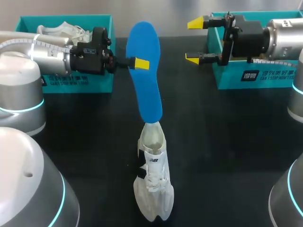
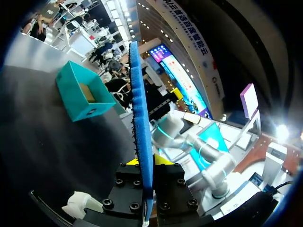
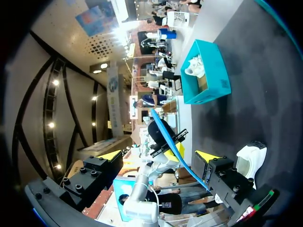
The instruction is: Take the shoe out of the shoebox, open the shoe tongue, remove and reinsert the insole, then place the shoe into the shoebox
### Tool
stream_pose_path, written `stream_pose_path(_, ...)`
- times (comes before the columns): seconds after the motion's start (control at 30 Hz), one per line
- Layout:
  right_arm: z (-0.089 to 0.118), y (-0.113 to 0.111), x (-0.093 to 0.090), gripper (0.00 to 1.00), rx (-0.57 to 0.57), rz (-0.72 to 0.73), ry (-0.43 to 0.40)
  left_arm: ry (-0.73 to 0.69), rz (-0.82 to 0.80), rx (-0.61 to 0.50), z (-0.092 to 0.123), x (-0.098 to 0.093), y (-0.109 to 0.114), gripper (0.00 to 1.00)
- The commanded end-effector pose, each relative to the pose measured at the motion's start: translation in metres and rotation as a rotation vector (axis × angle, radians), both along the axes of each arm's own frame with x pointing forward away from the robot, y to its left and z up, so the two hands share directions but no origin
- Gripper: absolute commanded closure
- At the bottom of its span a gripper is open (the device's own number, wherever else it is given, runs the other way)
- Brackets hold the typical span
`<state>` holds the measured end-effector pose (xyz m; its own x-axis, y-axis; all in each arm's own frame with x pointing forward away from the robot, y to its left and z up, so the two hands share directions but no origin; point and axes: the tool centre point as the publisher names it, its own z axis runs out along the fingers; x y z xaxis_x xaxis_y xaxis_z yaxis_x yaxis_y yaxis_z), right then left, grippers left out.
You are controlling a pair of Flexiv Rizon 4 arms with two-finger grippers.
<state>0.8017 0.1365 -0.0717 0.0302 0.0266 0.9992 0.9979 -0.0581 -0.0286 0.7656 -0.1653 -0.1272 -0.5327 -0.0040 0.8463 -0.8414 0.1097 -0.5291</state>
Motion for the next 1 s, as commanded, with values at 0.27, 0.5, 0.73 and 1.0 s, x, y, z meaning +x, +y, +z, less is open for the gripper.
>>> stream_pose_path(0.27,0.001,0.001,0.000,0.00,-0.005,-0.001,0.002,0.180,-0.002,-0.061,-0.022,0.022,-0.007,1.00)
stream_pose_path(0.5,-0.002,-0.004,-0.001,0.00,-0.085,0.026,-0.012,0.238,0.013,-0.086,-0.026,0.032,-0.008,1.00)
stream_pose_path(0.73,0.005,-0.006,-0.005,0.00,-0.246,0.056,-0.042,0.278,0.013,-0.101,-0.029,0.039,-0.010,1.00)
stream_pose_path(1.0,0.026,0.003,-0.016,0.00,-0.553,0.080,-0.024,0.278,0.013,-0.101,-0.029,0.039,-0.010,1.00)
